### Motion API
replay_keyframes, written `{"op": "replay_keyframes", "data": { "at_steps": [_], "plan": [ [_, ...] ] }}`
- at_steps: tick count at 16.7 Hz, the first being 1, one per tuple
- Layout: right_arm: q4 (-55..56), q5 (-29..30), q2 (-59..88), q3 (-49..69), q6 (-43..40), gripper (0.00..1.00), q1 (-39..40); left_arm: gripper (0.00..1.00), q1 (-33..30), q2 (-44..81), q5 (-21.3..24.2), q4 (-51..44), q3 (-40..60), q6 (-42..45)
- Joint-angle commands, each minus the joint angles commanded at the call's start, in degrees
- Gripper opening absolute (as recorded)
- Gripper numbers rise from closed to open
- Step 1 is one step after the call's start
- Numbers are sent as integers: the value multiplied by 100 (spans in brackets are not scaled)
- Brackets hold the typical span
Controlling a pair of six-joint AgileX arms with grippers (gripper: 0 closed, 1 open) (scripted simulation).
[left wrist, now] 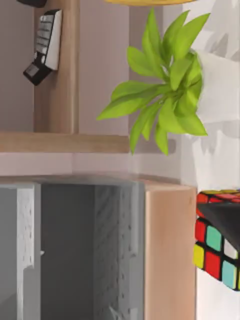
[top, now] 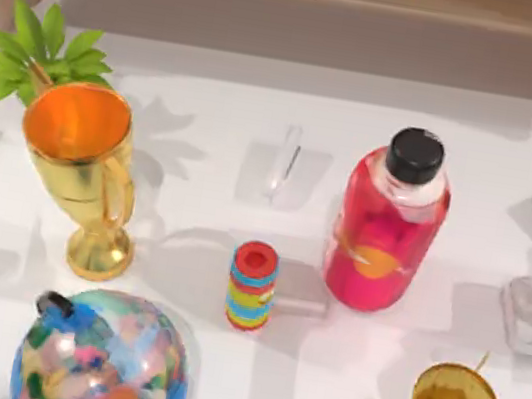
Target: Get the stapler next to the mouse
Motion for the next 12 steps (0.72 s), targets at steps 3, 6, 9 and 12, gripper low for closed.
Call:
{"op": "replay_keyframes", "data": {
  "at_steps": [3,6,9,12],
  "plan": [
    [-31,-5,51,34,5,100,28,100,0,0,0,0,0,0],
    [-319,-36,544,384,64,100,284,100,0,0,0,0,0,0],
    [-845,-58,1494,1120,220,100,722,100,0,0,0,0,0,0],
    [-1532,-37,2789,2229,498,100,1248,100,0,0,0,0,0,0]
  ]
}}
